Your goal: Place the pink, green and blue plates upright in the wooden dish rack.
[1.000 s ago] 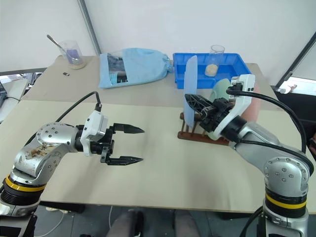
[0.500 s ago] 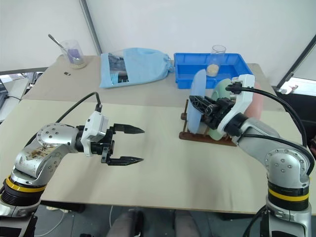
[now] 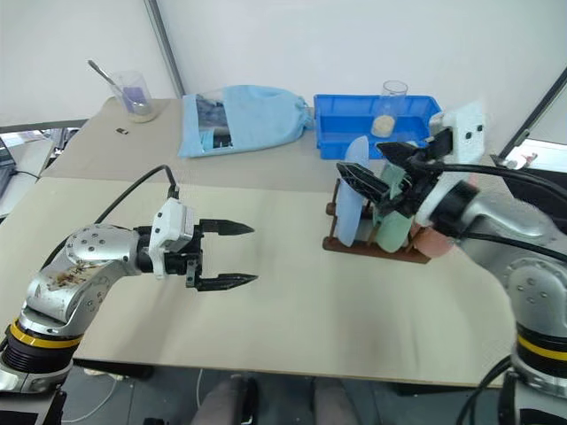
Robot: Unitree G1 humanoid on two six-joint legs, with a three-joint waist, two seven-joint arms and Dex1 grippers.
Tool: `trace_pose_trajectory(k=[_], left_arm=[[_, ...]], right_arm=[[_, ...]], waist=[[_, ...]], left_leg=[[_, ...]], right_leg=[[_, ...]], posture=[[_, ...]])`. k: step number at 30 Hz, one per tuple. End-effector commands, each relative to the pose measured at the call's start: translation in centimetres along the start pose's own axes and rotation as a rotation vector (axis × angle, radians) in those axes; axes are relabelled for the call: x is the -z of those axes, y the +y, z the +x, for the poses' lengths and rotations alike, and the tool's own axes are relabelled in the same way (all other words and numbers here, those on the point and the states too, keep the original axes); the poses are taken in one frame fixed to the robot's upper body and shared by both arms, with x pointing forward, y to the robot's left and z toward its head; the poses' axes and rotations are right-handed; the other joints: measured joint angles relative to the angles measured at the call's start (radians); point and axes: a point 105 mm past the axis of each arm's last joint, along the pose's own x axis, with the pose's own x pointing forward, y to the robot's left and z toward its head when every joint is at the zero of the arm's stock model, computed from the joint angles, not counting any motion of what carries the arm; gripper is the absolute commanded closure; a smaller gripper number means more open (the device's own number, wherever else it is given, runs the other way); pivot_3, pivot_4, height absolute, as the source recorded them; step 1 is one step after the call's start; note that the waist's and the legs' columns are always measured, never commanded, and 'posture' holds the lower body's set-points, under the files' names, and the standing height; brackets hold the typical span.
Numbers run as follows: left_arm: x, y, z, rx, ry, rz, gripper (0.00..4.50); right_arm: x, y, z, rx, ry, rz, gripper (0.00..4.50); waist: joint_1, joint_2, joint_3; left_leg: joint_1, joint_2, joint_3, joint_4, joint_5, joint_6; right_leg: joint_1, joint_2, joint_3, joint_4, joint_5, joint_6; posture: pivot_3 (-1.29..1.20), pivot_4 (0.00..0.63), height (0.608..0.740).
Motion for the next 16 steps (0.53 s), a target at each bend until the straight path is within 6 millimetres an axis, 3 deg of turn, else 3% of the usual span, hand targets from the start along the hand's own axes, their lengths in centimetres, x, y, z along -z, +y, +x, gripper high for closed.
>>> trace_pose_trajectory(k=[1,5,10,12,16], left_arm=[[0.4,0.7,-1.5,-0.072,0.074,0.045,0.0],[2.2,0.6,-3.4,-0.109,0.189,0.061,0.0],[3.0,0.3,-4.7,-0.13,0.227,0.021,0.0],[3.2,0.3,-5.0,-0.134,0.234,0.007,0.0],[3.5,0.0,-5.1,-0.129,0.239,-0.011,0.0]], right_arm=[[-2.0,-0.1,-2.9,-0.045,0.019,-0.152,0.03],[1.1,-0.8,-7.4,-0.082,0.283,-0.247,0.03],[4.9,-0.4,-12.8,-0.129,0.525,-0.257,0.03],[5.6,-0.3,-13.9,-0.125,0.56,-0.249,0.03],[6.5,-0.5,-14.1,-0.113,0.557,-0.243,0.03]], waist=[[0.002,0.0,0.0],[0.006,-0.001,-0.001],[0.007,-0.002,-0.001],[0.004,-0.002,-0.001],[-0.004,-0.003,0.0]], left_leg=[[0.0,0.0,0.0,0.0,0.0,0.0],[0.0,0.0,0.001,0.0,0.0,0.0],[0.001,0.0,0.003,0.001,0.0,0.0],[0.003,0.0,0.004,0.001,0.0,0.0],[0.007,0.001,0.006,0.001,-0.002,-0.003]], right_leg=[[0.0,0.0,0.0,0.0,0.0,0.0],[0.001,-0.003,-0.001,-0.002,-0.004,-0.005],[0.001,-0.005,-0.001,-0.001,-0.003,-0.004],[0.003,-0.005,-0.001,-0.002,-0.003,-0.004],[0.003,-0.005,-0.001,-0.001,-0.003,-0.004]], posture=[[0.0,0.15,0.74],[0.0,0.15,0.74],[0.0,0.15,0.74],[0.0,0.15,0.74],[0.0,0.15,0.74]])
